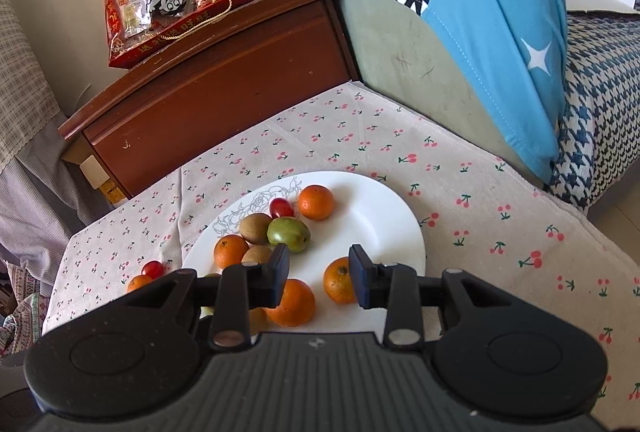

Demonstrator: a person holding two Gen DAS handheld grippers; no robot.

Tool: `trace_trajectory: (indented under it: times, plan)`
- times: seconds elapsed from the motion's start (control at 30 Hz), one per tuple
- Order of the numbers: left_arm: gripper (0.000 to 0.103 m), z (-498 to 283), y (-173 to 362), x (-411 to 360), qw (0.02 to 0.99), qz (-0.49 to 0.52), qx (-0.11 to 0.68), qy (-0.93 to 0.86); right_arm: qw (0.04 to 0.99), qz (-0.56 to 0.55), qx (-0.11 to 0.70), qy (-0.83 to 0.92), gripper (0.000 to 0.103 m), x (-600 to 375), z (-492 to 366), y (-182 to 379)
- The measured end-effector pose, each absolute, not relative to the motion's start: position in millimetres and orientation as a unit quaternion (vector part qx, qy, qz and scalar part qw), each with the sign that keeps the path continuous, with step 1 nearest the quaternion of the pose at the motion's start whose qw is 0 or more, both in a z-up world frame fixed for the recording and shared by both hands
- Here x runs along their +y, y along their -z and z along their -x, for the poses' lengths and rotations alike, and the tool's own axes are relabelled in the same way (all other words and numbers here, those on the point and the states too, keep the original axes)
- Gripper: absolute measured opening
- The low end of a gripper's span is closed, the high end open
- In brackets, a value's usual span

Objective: Organize fruits
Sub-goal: 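Carry the kiwi onto the plate with the left tool while the right tool places the tangerine, then move both tools back to the last tangerine and red tomato and grasp the tangerine with the right tool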

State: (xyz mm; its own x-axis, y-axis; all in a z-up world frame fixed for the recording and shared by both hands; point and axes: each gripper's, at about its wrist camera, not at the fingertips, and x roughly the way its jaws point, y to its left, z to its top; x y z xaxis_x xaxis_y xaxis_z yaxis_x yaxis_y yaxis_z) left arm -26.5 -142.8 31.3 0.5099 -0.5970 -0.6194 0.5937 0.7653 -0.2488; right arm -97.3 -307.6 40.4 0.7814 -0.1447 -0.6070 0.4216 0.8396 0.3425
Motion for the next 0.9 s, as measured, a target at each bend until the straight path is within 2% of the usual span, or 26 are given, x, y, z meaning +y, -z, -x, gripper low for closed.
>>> trace_trajectory:
  times: [0.07,0.13,0.2,0.33,0.9]
  plan:
    - [0.04,27.0,-35.2,-141.2,0.873,0.003,0.353,0.338,0.914,-0.24,0.287,0.156,0.035,-307.9,98.1,-43.2]
    - [0.054,27.2,-41.4,-136.8,0.879,0.005,0.345,0.33,0.916,-0.242,0.282,0.153,0.036,-307.6,97.9,-46.4]
    - [0.063,26.9,-46.9,-130.9,0.885,0.006,0.341,0.316,0.917,-0.241,0.28,0.147,0.038,-304.7,97.2,-48.9]
    - [0.066,23.1,-54.1,-113.7,0.892,0.015,0.347,0.288,0.921,-0.235,0.283,0.127,0.042,-294.0,93.6,-50.9]
    - [0.066,-10.4,-63.8,-58.7,0.9,0.022,0.378,0.217,0.932,-0.19,0.307,0.04,0.042,-234.5,64.2,-44.6]
